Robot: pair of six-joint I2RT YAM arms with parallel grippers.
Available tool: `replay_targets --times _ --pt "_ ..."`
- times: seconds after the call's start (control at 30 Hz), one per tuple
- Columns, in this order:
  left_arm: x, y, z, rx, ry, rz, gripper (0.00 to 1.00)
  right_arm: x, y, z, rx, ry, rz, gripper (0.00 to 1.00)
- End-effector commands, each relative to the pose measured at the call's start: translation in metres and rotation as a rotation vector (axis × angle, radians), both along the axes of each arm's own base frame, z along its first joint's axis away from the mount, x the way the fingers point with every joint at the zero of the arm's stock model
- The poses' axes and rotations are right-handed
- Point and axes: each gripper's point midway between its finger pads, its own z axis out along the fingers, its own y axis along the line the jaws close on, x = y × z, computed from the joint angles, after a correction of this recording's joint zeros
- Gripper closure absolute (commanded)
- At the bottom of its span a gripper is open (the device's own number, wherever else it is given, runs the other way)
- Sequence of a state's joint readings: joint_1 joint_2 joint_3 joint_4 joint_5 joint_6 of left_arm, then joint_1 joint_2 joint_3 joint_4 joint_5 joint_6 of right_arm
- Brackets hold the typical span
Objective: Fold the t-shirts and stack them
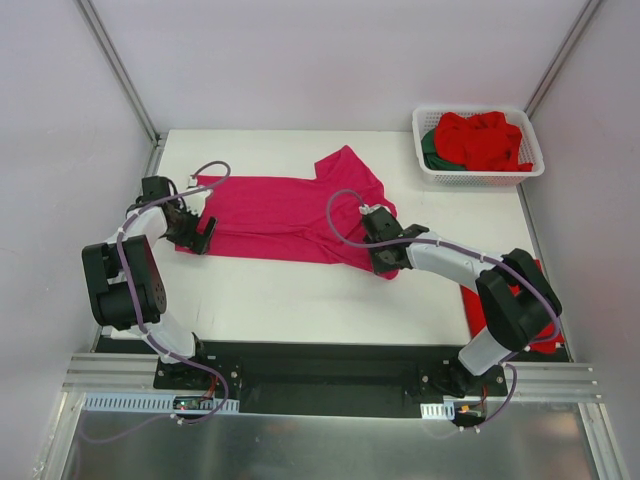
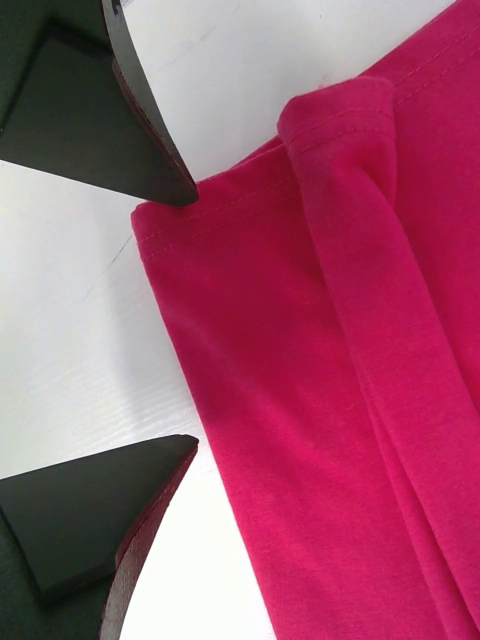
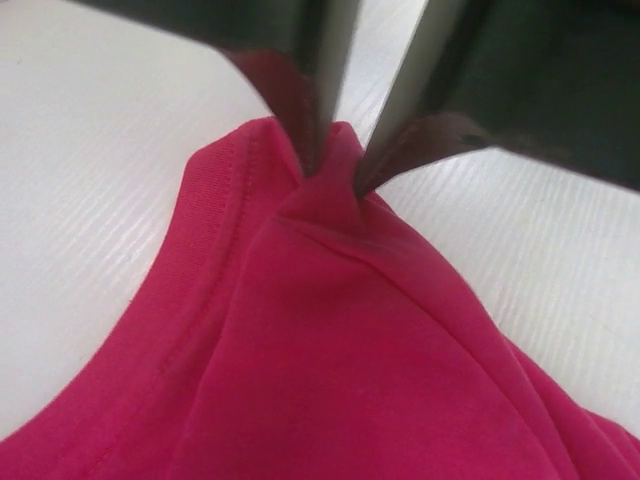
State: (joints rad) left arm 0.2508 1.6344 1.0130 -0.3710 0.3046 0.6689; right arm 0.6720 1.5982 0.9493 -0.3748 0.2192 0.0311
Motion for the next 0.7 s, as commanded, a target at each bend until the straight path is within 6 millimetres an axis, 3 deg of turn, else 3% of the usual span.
replay_targets --times 0.0,0.17,0.33,0.67 --pt "-0.002 0.003 0.004 0.011 -0.019 -0.007 0.01 0.013 -0.004 0.008 -0.045 -0.054 -0.003 0.84" --pt "-0.005 0.001 0.001 0.007 -0.011 -0.012 0.01 0.018 -0.013 0.025 -0.090 -0.089 0.000 0.99" --pt "-0.007 -0.001 -0.004 -0.004 -0.003 -0.012 0.01 0.020 -0.020 0.042 -0.127 -0.109 0.008 0.99" --pt "-0.008 0.007 -0.028 0.019 0.050 0.014 0.01 0.021 -0.020 0.045 -0.130 -0.118 0.006 0.99"
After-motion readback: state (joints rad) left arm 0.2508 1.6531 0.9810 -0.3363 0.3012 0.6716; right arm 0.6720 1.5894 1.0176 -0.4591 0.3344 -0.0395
